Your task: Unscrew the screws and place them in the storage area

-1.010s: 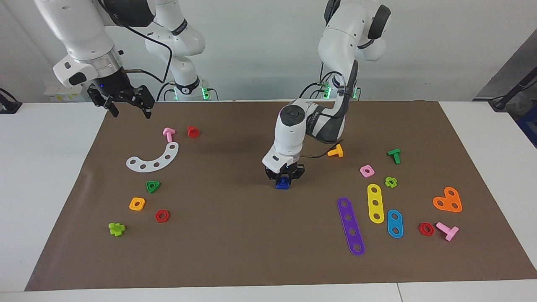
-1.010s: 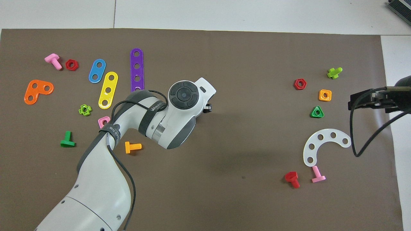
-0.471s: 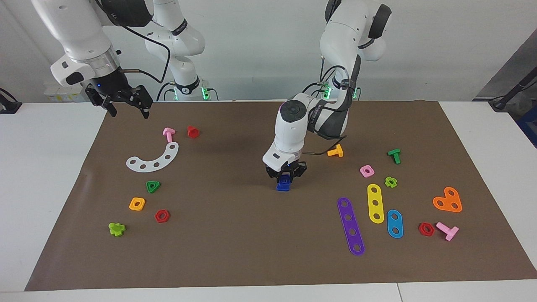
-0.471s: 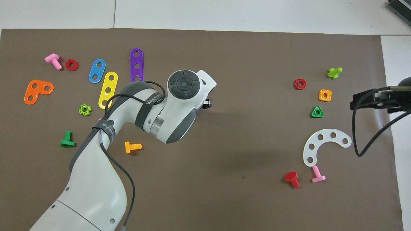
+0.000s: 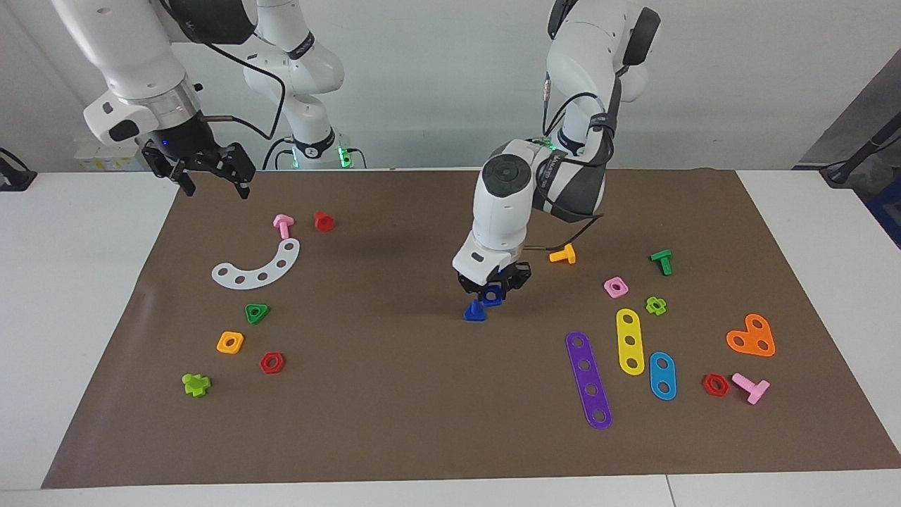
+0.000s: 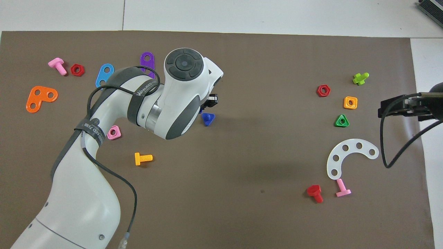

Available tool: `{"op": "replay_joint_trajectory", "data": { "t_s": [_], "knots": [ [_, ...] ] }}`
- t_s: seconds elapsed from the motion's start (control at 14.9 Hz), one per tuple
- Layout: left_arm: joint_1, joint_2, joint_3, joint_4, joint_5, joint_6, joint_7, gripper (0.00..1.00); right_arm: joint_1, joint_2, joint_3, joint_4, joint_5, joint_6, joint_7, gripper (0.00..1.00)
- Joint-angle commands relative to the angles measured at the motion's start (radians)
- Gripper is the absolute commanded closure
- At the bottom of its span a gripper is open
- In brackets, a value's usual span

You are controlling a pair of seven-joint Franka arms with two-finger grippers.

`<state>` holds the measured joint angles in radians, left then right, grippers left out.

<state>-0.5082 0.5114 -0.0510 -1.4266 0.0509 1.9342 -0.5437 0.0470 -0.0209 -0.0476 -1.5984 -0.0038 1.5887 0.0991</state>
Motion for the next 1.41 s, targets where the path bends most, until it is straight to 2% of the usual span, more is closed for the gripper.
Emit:
{"op": "replay_joint_trajectory", "data": {
  "t_s": [0.0, 0.2, 0.4, 0.67, 0.81, 0.88, 0.94, 1.01, 1.14, 1.35],
  "knots": [
    [0.081, -0.02, -0.003, -0.014, -0.034, -0.029, 0.135, 0.63, 0.029, -0.01, 0.014, -0.026, 0.031, 0.06, 0.023, 0.0],
    [0.183, -0.108, -0.004, -0.145, -0.06, -0.015, 0.324, 0.64, 0.131, 0.005, 0.014, -0.037, 0.031, 0.112, 0.15, 0.0],
    [0.237, -0.161, -0.003, -0.277, -0.068, 0.043, 0.451, 0.64, 0.253, 0.09, 0.015, -0.012, 0.031, 0.189, 0.31, 0.0],
    [0.263, -0.232, -0.003, -0.51, -0.068, 0.262, 0.556, 0.64, 0.427, 0.283, 0.015, 0.081, 0.024, 0.295, 0.511, 0.0],
    [0.264, -0.243, -0.003, -0.554, -0.068, 0.321, 0.564, 0.62, 0.476, 0.347, 0.015, 0.091, 0.028, 0.399, 0.55, 0.0],
    [0.27, -0.243, -0.003, -0.552, -0.068, 0.319, 0.589, 0.53, 0.482, 0.364, 0.017, 0.091, 0.03, 0.446, 0.554, 0.0],
    [0.28, -0.243, -0.003, -0.548, -0.068, 0.316, 0.62, 0.2, 0.496, 0.387, 0.018, 0.091, 0.03, 0.471, 0.554, 0.0],
    [0.284, -0.243, -0.003, -0.542, -0.066, 0.313, 0.64, 0.0, 0.516, 0.409, 0.018, 0.091, 0.033, 0.484, 0.554, 0.0],
    [0.312, -0.246, -0.006, -0.52, -0.068, 0.304, 0.645, 0.0, 0.525, 0.426, 0.018, 0.087, 0.03, 0.536, 0.55, 0.0],
    [0.33, -0.255, -0.006, -0.425, -0.068, 0.186, 0.645, 0.0, 0.548, 0.487, 0.018, 0.089, 0.018, 0.597, 0.544, 0.0]
  ]
}}
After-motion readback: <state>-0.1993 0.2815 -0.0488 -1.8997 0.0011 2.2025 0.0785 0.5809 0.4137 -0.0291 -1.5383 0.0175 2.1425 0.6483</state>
